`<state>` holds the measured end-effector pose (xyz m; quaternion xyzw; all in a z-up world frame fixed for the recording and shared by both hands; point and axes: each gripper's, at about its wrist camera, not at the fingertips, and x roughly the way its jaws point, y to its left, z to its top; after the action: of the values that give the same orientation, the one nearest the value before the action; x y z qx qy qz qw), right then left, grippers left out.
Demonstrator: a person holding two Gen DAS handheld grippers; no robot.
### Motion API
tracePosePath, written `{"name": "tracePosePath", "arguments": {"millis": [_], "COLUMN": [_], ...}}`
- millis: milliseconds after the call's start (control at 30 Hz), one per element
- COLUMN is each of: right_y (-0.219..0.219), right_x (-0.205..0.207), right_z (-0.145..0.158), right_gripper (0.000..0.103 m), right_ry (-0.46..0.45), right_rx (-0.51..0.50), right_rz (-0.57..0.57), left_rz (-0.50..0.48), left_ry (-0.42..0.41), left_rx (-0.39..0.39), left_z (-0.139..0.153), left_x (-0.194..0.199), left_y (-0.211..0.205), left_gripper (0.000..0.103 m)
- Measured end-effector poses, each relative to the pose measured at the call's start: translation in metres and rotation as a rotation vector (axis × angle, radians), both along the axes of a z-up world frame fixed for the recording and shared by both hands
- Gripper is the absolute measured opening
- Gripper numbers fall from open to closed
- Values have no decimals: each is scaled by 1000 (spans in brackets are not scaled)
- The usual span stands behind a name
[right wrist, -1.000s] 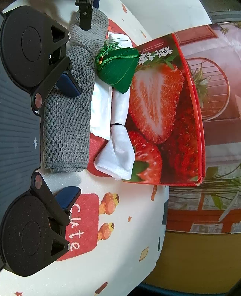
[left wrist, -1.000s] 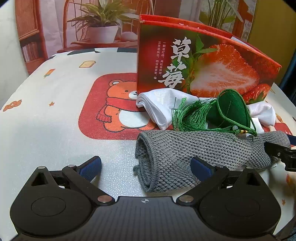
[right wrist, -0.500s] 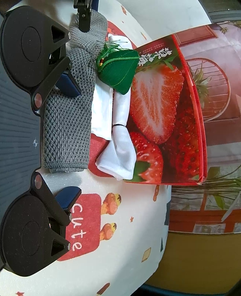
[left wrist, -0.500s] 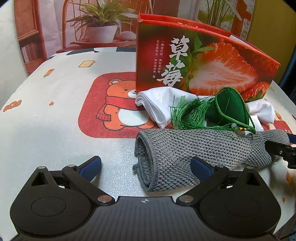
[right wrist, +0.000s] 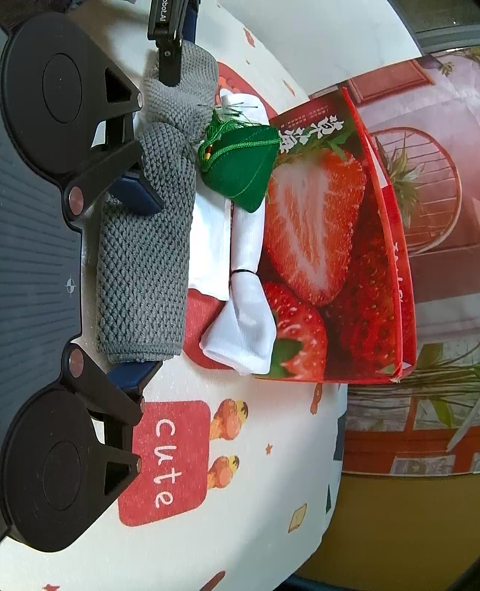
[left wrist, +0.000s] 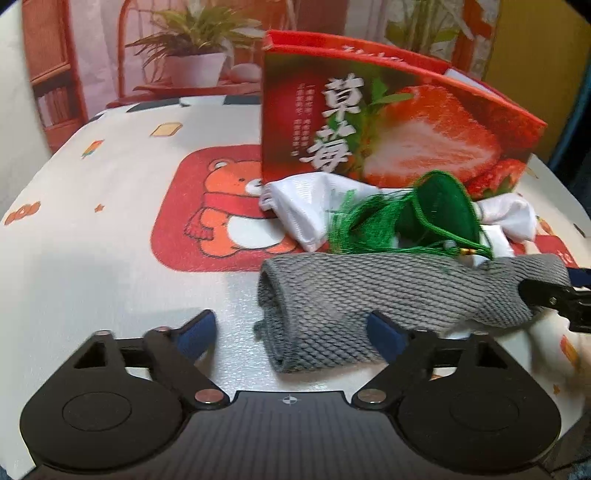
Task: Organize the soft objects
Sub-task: 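Grasp the grey knit towel ends with both tools, then carry the towel with both tools into the red box and open both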
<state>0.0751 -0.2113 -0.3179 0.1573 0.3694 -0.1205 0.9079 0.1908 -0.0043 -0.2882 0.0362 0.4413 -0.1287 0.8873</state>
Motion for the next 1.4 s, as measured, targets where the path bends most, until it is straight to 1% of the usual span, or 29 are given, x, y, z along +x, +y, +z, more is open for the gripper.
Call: {"name": "tracePosePath", "arguments": {"millis": [33,67,100,133,200,267,300,333,367,400,467,500,567,667,867,1100,1267,1400], "right_y": [1,1,2,2,1,-1,-1,-2,-3,-5,-7,-9,-10,-8,-1,-4,-10,-17], "right_x": [-1,-1,-2,-3,-6,-9,-10,-12,-14,-15,-19,-21,-24,-27,-31,-37,-33,-23], "right_z": [1,3,4,5,8,11,12,15,16,19,24,26,32,41,60,87,109,130], "right_gripper": [77,75,74,72,68,63,61,57,52,48,34,31,24,18,16,16,16,16], "right_ry": [-2,-4,-7,-11,-21,-34,-42,-50,-58,-69,-95,-106,-135,-172,-230,-305,-357,-397], "right_rx": [-5,-9,-11,-12,-11,-4,-1,1,3,6,16,21,24,21,11,15,-7,-31], "right_rz": [0,1,1,-1,-7,-14,-19,-25,-31,-39,-50,-52,-52,-41,-7,-22,-18,-10], "left_rz": [-15,-30,-44,-52,-66,-67,-62,-55,-48,-41,-28,-26,-30,-51,-85,-77,-67,-79], "left_ry": [-4,-7,-10,-14,-22,-25,-30,-36,-41,-48,-68,-79,-95,-121,-192,-277,-341,-405], "left_rx": [-4,-11,-17,-17,-26,-37,-40,-47,-53,-58,-73,-81,-96,-108,-124,-168,-197,-185], "left_z": [1,3,4,5,8,9,10,11,13,15,20,22,27,33,50,79,104,127], "left_x": [-2,-3,-5,-6,-9,-10,-11,-12,-13,-14,-16,-17,-19,-25,-36,-42,-36,-23], "left_y": [-1,-3,-4,-5,-5,-4,-4,-2,-1,1,5,6,8,6,3,14,16,11], "left_gripper": [75,66,60,57,43,38,32,30,26,24,22,19,19,17,16,16,16,16]}}
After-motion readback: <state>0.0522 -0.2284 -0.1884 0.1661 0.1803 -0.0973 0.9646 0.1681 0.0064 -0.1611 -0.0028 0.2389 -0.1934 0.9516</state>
